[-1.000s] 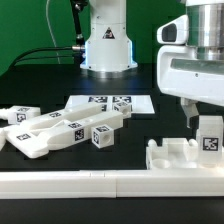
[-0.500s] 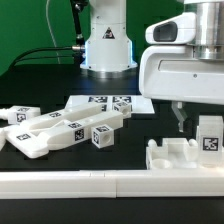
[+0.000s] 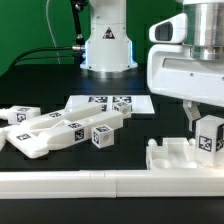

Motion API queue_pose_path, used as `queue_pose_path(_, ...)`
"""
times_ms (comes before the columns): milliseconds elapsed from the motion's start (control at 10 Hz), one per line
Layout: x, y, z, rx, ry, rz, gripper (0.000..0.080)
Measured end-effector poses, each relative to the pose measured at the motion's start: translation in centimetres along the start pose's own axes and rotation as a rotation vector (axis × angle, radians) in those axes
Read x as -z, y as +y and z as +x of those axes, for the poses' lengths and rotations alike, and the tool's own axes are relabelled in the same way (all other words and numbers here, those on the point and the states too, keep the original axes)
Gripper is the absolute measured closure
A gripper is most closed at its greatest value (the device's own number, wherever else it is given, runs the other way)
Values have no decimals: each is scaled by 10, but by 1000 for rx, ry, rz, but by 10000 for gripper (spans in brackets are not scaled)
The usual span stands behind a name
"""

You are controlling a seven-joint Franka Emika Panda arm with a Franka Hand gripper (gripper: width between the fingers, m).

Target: Assemble chair

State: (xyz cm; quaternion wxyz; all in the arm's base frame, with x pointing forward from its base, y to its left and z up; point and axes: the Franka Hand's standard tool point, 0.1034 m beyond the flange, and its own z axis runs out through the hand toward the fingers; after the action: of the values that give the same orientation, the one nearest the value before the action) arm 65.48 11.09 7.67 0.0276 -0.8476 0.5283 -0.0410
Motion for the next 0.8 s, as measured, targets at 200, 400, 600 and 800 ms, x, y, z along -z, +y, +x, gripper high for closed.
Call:
queue_pose_path(200, -1, 1, 0, -432, -42, 8, 515)
queue_pose_path(400, -1, 2, -1, -660, -59, 13, 515)
queue_pose_path(600, -1, 2, -1, -644, -57, 13, 498)
queue_pose_path(800, -1, 3, -5, -423, -53, -7, 317)
